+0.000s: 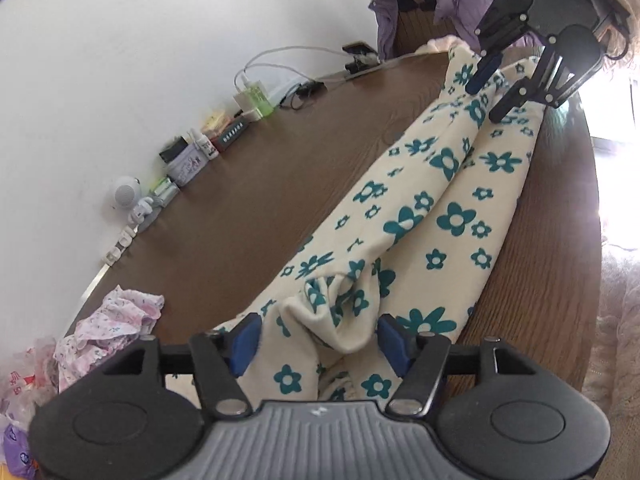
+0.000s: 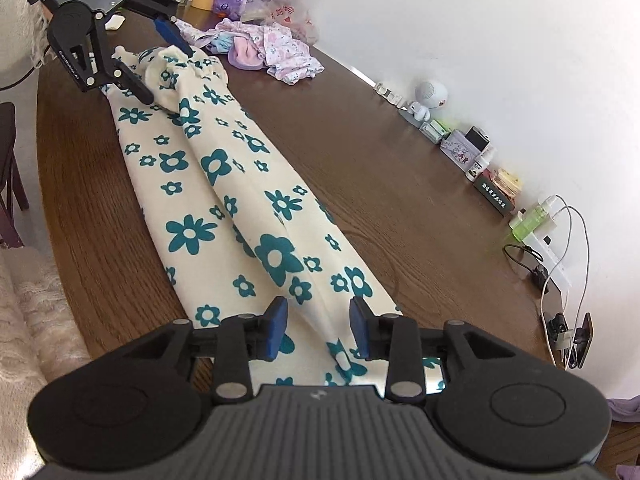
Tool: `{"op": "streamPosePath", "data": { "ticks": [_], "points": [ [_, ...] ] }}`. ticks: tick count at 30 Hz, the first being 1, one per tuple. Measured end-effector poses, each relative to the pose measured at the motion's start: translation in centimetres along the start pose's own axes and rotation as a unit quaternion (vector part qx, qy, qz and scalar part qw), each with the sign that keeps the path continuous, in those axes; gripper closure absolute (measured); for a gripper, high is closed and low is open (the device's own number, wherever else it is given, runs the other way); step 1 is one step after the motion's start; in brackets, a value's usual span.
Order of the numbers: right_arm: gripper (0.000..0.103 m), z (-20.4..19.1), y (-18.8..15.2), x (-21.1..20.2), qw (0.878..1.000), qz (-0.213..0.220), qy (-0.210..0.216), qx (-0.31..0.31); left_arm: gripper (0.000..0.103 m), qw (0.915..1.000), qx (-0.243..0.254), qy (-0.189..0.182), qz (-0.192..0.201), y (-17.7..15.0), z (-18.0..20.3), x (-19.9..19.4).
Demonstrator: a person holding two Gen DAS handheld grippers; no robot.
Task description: Fold clothes
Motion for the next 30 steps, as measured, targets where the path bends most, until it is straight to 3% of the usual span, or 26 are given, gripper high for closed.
{"op": "streamPosePath", "data": {
  "ticks": [1,2,3,4,7,10,12,13,17,21,23,25,27,30],
  "points": [
    [0.071,-0.2,-0.1,0.3,1.000,-0.004,0.000,0.000,0.042,0.9999,-0.003,-0.002,-0.011,0.0,-0.2,0.5],
    [0.084,-0.4,-0.1,0.4,1.000,-0.007,-0.001,0.002,0.060,0.9998,-0.003,-0.004,-0.017,0.2,-0.3,0.8],
    [0.095,-0.2,-0.2,0.2,1.000,-0.004,-0.007,0.011,0.089,0.9998,0.005,-0.007,-0.015,0.5,-0.3,0.8],
    [0.096,0.0,-0.2,0.0,1.000,-0.001,-0.012,0.019,0.095,0.9998,0.019,-0.003,-0.011,0.8,-0.3,0.6],
    [0.101,0.5,-0.4,-0.5,0.999,0.007,-0.029,0.045,0.095,0.9927,0.095,0.073,0.010,1.7,0.2,-0.6],
    [0.101,0.0,-0.3,-1.7,0.998,0.024,-0.053,0.039,0.095,0.9748,0.170,0.144,0.012,1.1,1.7,-1.0],
    [0.101,-1.0,-0.5,-2.0,0.998,0.026,-0.056,0.024,0.094,0.9669,0.200,0.158,-0.011,-0.2,2.8,-0.3],
    [0.101,-1.6,-0.8,-2.0,0.998,0.024,-0.055,0.018,0.093,0.9668,0.203,0.155,-0.020,-0.9,3.3,0.2],
    [0.101,-2.6,-1.6,-1.3,0.998,0.019,-0.060,0.008,0.087,0.9744,0.170,0.145,-0.026,-2.2,3.8,0.4],
    [0.098,-1.7,-1.6,-1.9,0.998,0.020,-0.044,0.046,0.071,0.9847,0.110,0.133,-0.026,-2.9,2.4,-1.6],
    [0.094,-0.9,-1.7,-2.6,0.995,0.022,-0.018,0.094,0.067,0.9893,0.075,0.123,-0.025,-3.5,1.5,-3.0],
    [0.092,0.2,-1.5,-3.4,0.985,0.033,0.018,0.166,0.064,0.9924,0.038,0.114,-0.025,-4.2,0.5,-4.3],
    [0.092,1.2,-1.1,-4.4,0.968,0.050,0.057,0.240,0.060,0.9944,-0.003,0.103,-0.022,-4.9,-0.8,-5.4],
    [0.087,1.4,0.5,-4.9,0.950,0.078,0.090,0.288,0.057,0.9920,-0.076,0.100,-0.013,-5.4,-3.5,-6.7]
  ]
}}
Point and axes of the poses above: each gripper's, at about its wrist camera, not at the fingertips, and x roughly the way its jaws point, z to its right, y to its top, the point moved 9 cm from there along x, roughly the way its jaws point, and after that the axes turned 6 degrees about -y, right-handed, at the moved point
